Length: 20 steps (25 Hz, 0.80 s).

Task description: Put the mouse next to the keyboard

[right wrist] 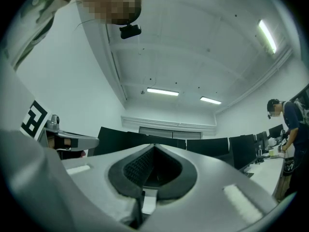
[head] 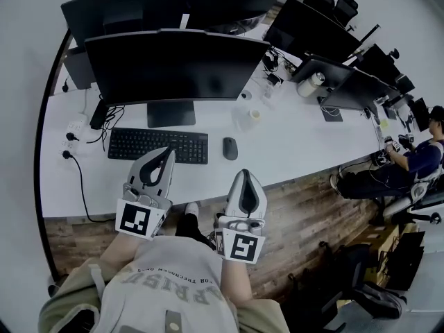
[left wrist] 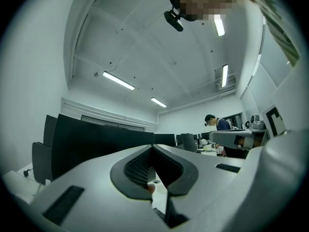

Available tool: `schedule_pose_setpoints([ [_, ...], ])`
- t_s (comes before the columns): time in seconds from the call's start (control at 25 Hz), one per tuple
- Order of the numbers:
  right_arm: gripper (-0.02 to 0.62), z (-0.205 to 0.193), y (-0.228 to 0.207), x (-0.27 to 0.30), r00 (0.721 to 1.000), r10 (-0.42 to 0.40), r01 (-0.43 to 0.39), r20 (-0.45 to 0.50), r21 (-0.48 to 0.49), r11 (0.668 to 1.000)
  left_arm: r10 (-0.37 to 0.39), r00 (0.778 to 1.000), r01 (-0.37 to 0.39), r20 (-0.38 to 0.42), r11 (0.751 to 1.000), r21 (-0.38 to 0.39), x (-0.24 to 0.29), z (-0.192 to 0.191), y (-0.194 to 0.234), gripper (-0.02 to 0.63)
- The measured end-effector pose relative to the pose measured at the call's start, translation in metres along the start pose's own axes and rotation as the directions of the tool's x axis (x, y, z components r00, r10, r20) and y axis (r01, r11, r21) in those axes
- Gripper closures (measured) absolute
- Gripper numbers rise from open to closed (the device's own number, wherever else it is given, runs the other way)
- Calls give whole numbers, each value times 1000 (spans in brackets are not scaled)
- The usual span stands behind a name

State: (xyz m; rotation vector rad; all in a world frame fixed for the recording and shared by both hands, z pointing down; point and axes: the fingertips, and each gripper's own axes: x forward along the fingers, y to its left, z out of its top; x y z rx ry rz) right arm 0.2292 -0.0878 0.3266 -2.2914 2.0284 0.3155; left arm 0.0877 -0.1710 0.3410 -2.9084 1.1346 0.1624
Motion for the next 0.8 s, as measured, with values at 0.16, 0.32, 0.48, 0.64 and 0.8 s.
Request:
schedule_pose_setpoints([
  [0.16,595,3,-3,1,1000,2,-2,5,-3,1000,-3,1000,3,-11,1000,13,0,-2,-2,595],
  [0.32,595,4,-7,2,1000,6,-6,12,0,1000,-3,1000,3,-9,1000,20,1,-1,-3,595],
  [0.48,595,3,-6,6,1000,12,-12,11,-3,1000,7,1000,-6,-8,1000,9,4,-1,0,595],
  [0.64,595,0,-5,11,1000,18,-18,4,1,1000,6,999,-5,-54,1000,15,5,-13,4,595],
  [0.8,595,-6,-8,17,1000,17,-17,-3,6,1000,13,1000,-13,-24,1000,1,13,-9,7,595],
])
